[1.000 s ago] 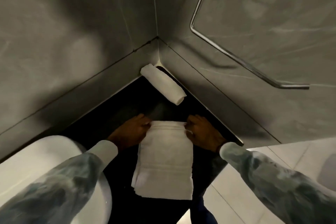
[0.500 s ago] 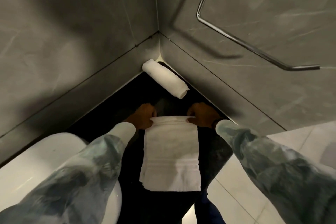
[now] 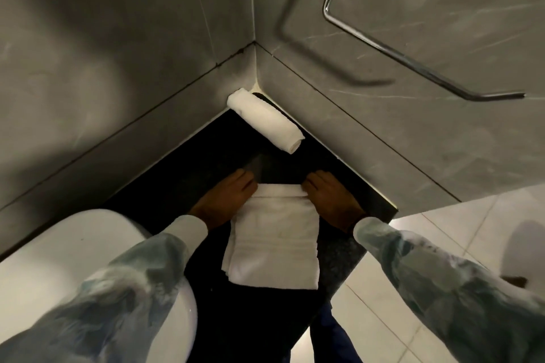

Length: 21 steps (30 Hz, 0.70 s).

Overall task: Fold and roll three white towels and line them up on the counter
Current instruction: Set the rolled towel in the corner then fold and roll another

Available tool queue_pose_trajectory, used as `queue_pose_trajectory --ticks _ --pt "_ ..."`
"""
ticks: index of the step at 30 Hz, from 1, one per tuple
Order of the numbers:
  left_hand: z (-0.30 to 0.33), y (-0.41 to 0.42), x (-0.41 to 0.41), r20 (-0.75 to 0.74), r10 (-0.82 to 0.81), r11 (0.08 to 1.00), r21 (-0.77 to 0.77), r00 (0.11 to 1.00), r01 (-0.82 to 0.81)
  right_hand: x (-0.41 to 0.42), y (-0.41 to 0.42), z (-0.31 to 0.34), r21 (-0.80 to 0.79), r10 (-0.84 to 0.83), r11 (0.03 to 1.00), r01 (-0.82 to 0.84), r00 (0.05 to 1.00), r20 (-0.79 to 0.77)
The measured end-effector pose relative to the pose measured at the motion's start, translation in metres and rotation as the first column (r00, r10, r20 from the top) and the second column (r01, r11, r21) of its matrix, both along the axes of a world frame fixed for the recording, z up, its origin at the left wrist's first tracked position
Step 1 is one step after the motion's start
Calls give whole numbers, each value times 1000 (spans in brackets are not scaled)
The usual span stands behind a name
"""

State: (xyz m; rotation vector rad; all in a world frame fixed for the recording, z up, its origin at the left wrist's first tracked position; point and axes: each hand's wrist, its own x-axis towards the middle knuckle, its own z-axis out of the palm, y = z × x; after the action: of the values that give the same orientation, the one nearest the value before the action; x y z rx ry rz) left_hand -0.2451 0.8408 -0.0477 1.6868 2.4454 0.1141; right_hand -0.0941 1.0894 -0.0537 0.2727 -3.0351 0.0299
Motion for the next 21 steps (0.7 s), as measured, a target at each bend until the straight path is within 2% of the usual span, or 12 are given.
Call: queue_pose_trajectory --ticks 3,5,7,9,11,13,16,19,21 --pt "-8 -15 -2 10 -76 997 -26 997 76 10 -6 3 -102 -16 995 20 999 47" --pt "-1 -15 -2 135 -8 1000 4 991 7 10 -6 10 -197 -37 979 61 992 124" --pt "6 -6 -3 186 59 998 4 981 -61 7 -3 19 -297 -72 945 137 973 221" --pt "11 4 -9 313 184 982 -10 932 -191 -3 3 26 -404 -181 861 309 928 325" --pt "10 11 -19 370 207 976 -19 906 -216 -15 9 29 -452 -285 762 465 866 411" --pt "9 15 -25 375 214 977 -75 902 -200 -25 12 29 -425 -295 738 524 817 496" --pt "11 20 -22 326 164 980 -159 931 -117 -26 9 25 -345 -227 809 477 793 565" --pt "11 22 -15 178 83 979 -200 981 -46 -13 3 20 -327 -243 819 471 801 547" --pt "8 17 -11 120 5 983 -183 993 17 -6 -3 17 -344 -215 847 406 852 477"
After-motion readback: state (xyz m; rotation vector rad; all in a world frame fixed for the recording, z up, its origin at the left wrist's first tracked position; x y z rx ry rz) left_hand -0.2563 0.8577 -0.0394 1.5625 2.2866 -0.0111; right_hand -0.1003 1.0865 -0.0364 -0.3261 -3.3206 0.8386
